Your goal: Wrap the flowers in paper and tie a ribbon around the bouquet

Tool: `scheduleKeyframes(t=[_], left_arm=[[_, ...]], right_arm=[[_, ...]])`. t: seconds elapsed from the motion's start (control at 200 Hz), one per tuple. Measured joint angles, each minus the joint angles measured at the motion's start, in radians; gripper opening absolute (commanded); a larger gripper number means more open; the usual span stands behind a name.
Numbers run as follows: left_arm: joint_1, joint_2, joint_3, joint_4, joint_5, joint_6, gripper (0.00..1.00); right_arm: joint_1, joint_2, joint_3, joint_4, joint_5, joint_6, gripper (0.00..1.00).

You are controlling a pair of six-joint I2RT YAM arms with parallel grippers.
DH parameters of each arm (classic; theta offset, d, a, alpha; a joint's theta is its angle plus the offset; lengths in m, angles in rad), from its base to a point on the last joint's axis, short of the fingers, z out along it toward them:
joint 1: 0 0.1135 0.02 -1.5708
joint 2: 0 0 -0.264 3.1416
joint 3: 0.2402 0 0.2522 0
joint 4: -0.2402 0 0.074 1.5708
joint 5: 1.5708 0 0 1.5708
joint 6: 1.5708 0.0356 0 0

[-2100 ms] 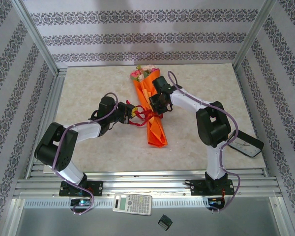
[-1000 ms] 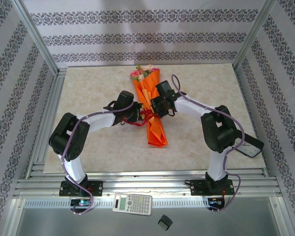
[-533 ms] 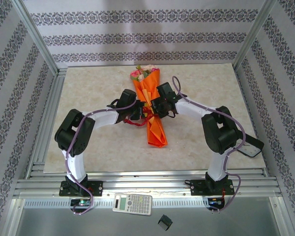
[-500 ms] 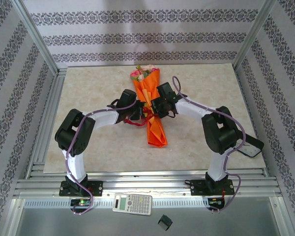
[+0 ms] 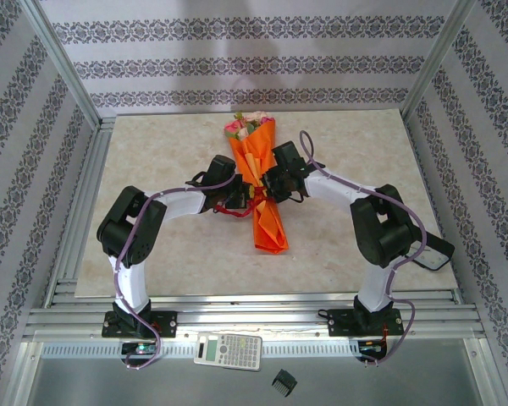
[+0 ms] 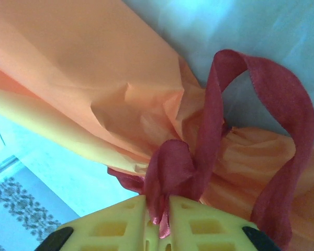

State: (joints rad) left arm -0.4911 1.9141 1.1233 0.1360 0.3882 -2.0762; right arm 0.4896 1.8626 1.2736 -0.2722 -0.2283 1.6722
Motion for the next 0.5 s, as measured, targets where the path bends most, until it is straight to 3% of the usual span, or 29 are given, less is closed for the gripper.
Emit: scheduleKeyframes(t=[0.245,0.5], left_arm=[[0.0,0.0,-0.002,0.0,0.001,0.003,0.03],[0.0,0.0,-0.002,0.0,0.003,0.004,0.03]], right_arm=[[-0.024,-0.004,0.004,-0.008,0.0,-0.002,0.32],[-0.029,0.0,0.041,-0.016,0.0,0.002,0.27]])
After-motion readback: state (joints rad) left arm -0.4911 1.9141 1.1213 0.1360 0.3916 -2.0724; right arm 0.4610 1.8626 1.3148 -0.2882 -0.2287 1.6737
